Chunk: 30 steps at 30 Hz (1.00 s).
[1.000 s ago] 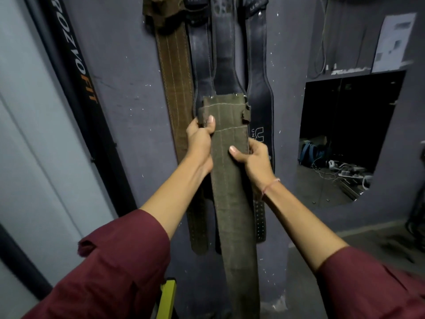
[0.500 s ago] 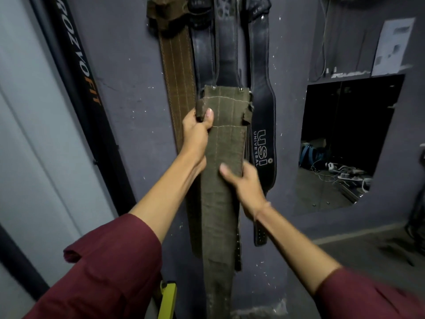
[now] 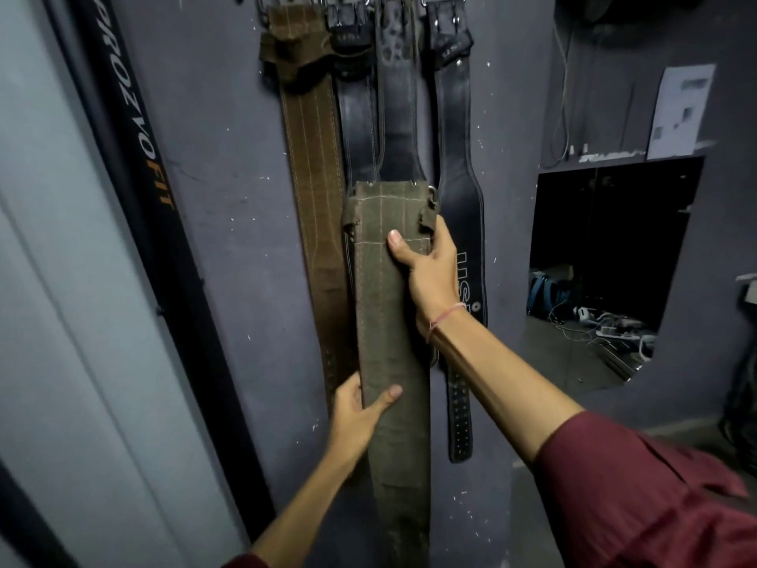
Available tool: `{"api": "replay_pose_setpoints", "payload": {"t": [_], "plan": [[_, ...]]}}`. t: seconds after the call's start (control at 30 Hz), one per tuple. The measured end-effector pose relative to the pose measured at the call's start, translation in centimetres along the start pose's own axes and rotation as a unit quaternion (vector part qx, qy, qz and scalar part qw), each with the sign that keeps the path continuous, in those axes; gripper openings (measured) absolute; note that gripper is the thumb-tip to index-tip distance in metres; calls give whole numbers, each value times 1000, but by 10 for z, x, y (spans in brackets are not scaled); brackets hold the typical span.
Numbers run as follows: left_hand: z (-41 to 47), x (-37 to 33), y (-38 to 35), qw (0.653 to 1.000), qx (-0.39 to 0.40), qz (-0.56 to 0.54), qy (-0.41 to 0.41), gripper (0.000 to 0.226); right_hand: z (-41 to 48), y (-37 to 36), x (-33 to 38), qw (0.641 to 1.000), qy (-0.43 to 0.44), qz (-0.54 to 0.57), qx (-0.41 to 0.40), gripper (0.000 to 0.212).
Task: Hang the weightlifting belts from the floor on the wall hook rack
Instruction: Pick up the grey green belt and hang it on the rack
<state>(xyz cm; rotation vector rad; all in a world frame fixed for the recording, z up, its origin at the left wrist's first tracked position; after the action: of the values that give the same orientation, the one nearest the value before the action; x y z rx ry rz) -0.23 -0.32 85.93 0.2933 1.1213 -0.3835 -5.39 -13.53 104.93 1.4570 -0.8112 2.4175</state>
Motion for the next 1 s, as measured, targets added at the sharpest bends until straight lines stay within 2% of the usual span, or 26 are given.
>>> {"api": "replay_pose_setpoints", "payload": {"t": [0.03,0.07,0.17,0.2,0.27,0.37,0.5,0.57,0.67,0.73,0.83,0.93,1.0], "plan": [[3,-4,0,1000,-10,0,6,16,0,1,-2,1000,-2,-1,8,36],[10,-14,1,1000,-20,10,5,21,0,1,-4,1000,-3,-3,18,35],[42,-71,1,999,-34,4,1,77,-4,1,-11,998,-10,-11,56,33],[54,-91,2,999,-33,-38,2,85,-7,0,-17,997,-18,-9,72,33],[76,-132,2,990,-31,-133,-18,77,-11,-2,-26,993,-36,7,108,34],[91,-155,8,985,-80,-153,-11,56,-11,-5,-30,988,-47,27,148,34],[96,-156,1,975,-66,-210,25,41,5,-6,-32,985,-54,35,159,25],[103,-164,5,976,-85,-199,12,37,14,-3,-31,990,-37,16,134,16],[115,-180,11,981,-114,-143,-60,41,24,-2,-24,995,14,-50,84,35],[120,-191,9,985,-106,-84,-108,52,30,-3,-16,996,47,-45,65,39],[121,-206,22,974,-151,4,-168,50,40,-18,-7,993,78,-57,71,40],[126,-218,43,952,-216,7,-215,41,54,-42,-3,987,80,-98,94,41],[133,-227,62,940,-250,21,-231,47,66,-59,3,984,86,-122,101,40]]}}
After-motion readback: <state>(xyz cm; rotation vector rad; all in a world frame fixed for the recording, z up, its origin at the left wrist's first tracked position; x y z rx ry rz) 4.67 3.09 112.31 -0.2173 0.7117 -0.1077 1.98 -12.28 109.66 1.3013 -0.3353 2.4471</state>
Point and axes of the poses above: each hand's wrist, its own z-axis towards the middle knuckle, its own y-axis out of the back of the hand, x = y × z, the point moved 10 cm from there along z, towards the middle knuckle, and after that the axes turned 9 degrees about -y, right-handed, at the moved point
